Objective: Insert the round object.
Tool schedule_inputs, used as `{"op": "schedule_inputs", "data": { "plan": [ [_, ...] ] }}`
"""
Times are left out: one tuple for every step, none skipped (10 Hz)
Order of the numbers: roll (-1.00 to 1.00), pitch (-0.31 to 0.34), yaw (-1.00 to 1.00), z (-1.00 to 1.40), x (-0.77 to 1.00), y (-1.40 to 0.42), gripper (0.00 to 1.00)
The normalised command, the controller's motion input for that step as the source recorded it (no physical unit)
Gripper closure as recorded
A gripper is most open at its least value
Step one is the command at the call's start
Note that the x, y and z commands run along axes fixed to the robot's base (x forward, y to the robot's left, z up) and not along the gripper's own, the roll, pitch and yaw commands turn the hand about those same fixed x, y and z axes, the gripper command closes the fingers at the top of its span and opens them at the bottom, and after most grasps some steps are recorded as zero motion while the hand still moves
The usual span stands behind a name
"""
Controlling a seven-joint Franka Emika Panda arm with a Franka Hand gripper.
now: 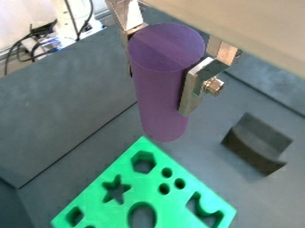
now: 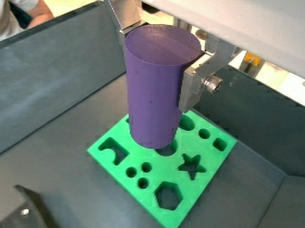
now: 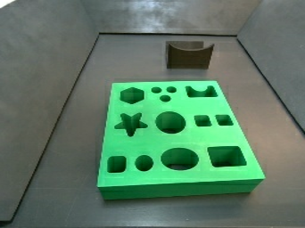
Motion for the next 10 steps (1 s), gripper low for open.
{"op": "schedule_inputs", "data": {
  "plan": [
    [0.09, -0.026, 0.03, -1.00, 0.29, -0.59, 1.00],
    [0.07, -0.024, 0.04, -1.00, 0.28, -0.63, 1.00],
    [0.05, -0.020, 0.03, -1.00, 0.29, -0.63, 1.00],
    [0.04, -0.023, 0.03, -1.00, 0.25, -0.44, 1.00],
    [0.06, -0.013, 0.09, -1.00, 0.00, -0.07, 1.00],
    [0.04, -0.013, 0.06, -1.00, 0.00, 0.00, 1.00],
    [0.00, 0.000, 0.00, -1.00, 0.00, 0.12, 1.00],
    [-0.05, 0.000, 0.00, -1.00, 0.00, 0.00, 1.00],
    [-0.07, 0.000, 0.00, -0.99, 0.00, -0.09, 1.00],
    [-0.11, -0.039, 0.00, -0.87, 0.03, -0.15, 1.00]
  ]
}}
